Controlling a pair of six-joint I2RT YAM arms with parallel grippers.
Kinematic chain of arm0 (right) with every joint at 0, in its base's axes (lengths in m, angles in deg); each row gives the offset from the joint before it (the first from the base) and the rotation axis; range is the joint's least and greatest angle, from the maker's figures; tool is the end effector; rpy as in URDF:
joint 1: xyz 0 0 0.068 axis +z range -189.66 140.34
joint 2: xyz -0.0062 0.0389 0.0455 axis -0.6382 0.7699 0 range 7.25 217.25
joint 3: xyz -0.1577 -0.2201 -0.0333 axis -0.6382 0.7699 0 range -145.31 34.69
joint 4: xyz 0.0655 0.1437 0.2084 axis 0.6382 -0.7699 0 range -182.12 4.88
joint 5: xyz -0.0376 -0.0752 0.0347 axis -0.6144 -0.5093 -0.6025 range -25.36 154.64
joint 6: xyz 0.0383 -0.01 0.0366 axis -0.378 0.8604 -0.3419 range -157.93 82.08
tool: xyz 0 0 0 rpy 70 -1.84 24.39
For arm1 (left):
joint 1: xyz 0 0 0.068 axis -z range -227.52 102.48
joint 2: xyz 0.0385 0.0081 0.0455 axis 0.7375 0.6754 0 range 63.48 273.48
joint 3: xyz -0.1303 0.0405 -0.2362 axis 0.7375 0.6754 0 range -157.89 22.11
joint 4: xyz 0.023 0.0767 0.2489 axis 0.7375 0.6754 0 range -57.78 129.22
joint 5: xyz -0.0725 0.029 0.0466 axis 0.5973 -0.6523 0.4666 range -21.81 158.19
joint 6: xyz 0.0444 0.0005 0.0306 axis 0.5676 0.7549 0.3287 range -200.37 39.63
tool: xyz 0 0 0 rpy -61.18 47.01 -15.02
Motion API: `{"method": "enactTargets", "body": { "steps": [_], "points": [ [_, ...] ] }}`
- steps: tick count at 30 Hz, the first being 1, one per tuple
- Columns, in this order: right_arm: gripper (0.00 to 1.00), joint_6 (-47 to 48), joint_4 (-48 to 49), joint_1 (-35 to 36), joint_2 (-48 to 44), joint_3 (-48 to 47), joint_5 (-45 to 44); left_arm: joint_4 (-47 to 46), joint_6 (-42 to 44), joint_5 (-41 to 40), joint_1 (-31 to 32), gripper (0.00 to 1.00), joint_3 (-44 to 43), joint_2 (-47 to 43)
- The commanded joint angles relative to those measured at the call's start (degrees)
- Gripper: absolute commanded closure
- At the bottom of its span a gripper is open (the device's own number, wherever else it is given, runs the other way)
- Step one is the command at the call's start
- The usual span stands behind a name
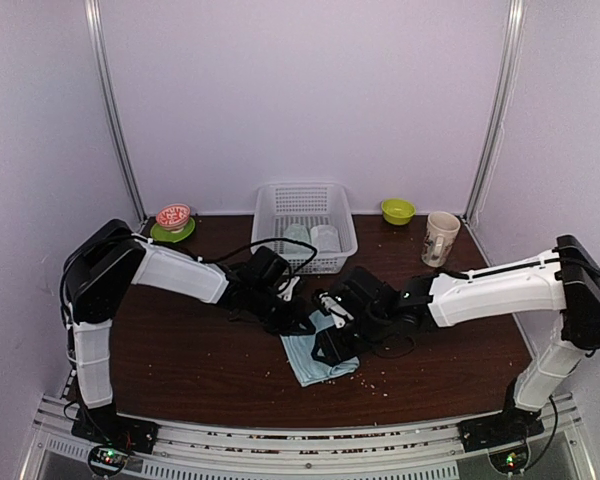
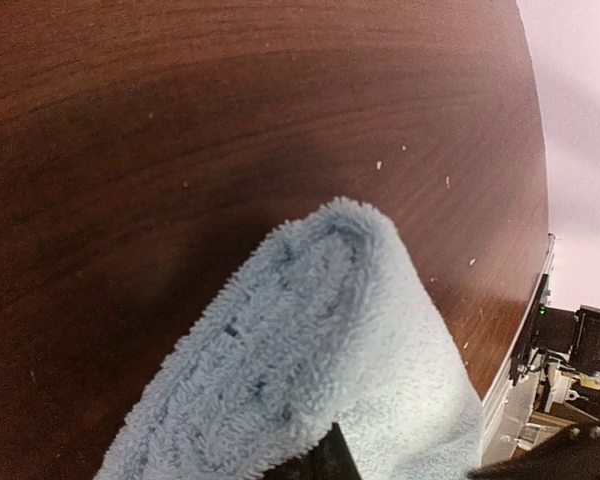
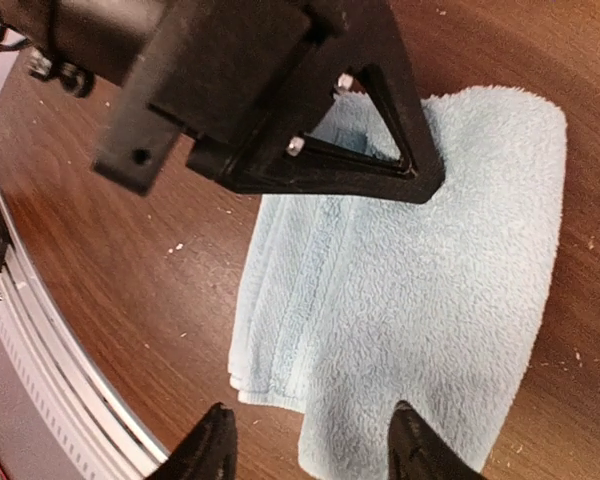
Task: Roll the towels
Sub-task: Roll the towel at the center of the board.
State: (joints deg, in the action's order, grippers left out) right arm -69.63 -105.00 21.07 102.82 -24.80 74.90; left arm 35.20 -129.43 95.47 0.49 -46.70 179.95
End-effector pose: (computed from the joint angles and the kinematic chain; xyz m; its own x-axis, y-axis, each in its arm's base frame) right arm 0.1607 0.2998 0.1901 -0.8215 -0.4078 -0.3984 -0.5587 0.7153 0.4197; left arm 0.2649 -0.3187 0.1274 -0.9849 0.0905 -0.1478 0.1695 0.6820 -0.7114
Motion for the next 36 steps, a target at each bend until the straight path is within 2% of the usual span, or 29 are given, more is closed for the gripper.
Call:
{"method": "enactTargets", "body": {
  "steps": [1,3,5,10,14,18,21,25,32,35,36],
  "points": [
    [0.57,-0.27,-2.77,-0.26,-3.66,2.35,-3.84,0.32,-0.41,-2.26,-1.12,1.00,-0.25,2.77],
    [0.71,-0.84,-2.76,-0.22,-2.21,2.95,-3.35,0.34,-0.57,-2.70,-1.23,1.00,0.16,2.82],
    [0.78,-1.43,-2.15,0.08,-0.07,3.29,-2.06,0.44,-0.59,-2.90,-1.25,1.00,0.41,2.79],
    [0.81,-3.10,-3.96,1.04,5.44,1.88,-1.11,1.18,-0.25,-3.93,-1.28,1.00,1.28,2.32],
    [0.77,-2.58,-5.44,0.93,4.90,1.42,-1.75,1.67,0.44,-4.25,-1.30,1.00,1.61,2.07],
    [0.60,-3.48,-1.67,-1.90,-2.78,4.65,-1.95,2.35,1.19,-4.76,-1.25,1.00,1.92,1.61],
    [0.49,-4.91,3.18,-6.15,-6.73,8.19,1.95,2.64,1.54,-5.18,-1.25,1.00,2.14,1.20],
    [0.43,-8.51,12.38,-12.14,-7.46,13.61,9.73,2.14,1.46,-5.23,-1.25,1.00,2.66,0.90],
    [0.43,-14.54,26.29,-16.24,-1.83,18.18,19.04,1.12,0.89,-5.02,-1.21,1.00,3.79,0.52],
    [0.47,-16.42,29.64,-16.25,0.46,18.64,21.16,0.85,0.92,-5.22,-1.25,1.00,4.20,0.21],
    [0.52,-16.79,30.32,-16.23,1.16,18.61,21.80,0.69,0.90,-5.18,-1.25,1.00,4.29,0.07]
  ]
}}
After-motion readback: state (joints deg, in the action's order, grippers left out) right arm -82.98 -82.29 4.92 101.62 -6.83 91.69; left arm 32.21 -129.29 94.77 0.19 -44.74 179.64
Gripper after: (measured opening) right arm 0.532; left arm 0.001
